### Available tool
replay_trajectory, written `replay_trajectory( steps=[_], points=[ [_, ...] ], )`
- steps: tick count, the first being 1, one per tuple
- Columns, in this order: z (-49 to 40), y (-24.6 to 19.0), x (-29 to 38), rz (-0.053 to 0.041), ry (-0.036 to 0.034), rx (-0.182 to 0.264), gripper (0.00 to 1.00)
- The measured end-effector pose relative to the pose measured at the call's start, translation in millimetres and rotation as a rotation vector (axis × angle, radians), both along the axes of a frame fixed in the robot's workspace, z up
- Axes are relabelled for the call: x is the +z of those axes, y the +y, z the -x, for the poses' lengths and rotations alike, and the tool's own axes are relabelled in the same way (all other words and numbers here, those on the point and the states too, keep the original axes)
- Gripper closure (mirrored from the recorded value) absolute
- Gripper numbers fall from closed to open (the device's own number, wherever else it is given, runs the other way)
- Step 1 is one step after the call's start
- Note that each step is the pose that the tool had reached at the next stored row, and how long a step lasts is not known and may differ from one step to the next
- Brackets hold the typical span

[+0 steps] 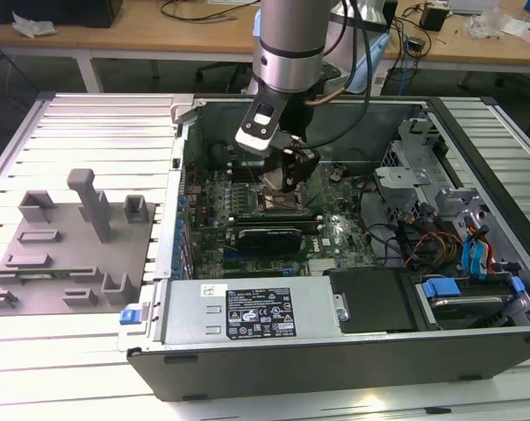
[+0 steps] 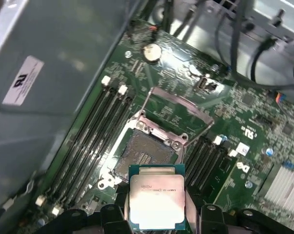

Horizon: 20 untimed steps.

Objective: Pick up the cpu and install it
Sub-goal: 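Place the cpu into insertion slot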

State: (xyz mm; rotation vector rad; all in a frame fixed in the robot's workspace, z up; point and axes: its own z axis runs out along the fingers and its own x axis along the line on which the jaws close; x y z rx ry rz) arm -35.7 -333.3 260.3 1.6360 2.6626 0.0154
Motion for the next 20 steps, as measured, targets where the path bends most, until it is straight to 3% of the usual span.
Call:
replay_trajectory(
  steps=[10, 14, 17, 20],
  points=[
    [0.0, 0.0, -2.7, 0.0, 0.0, -0.201, 0.45],
    [0.0, 0.0, -4.1, 0.0, 0.0, -0.296, 0.45],
    [0.0, 0.0, -6.3, 0.0, 0.0, -0.429, 0.45],
    [0.0, 0.0, -6.9, 0.0002, 0.0001, -0.479, 0.45]
  ],
)
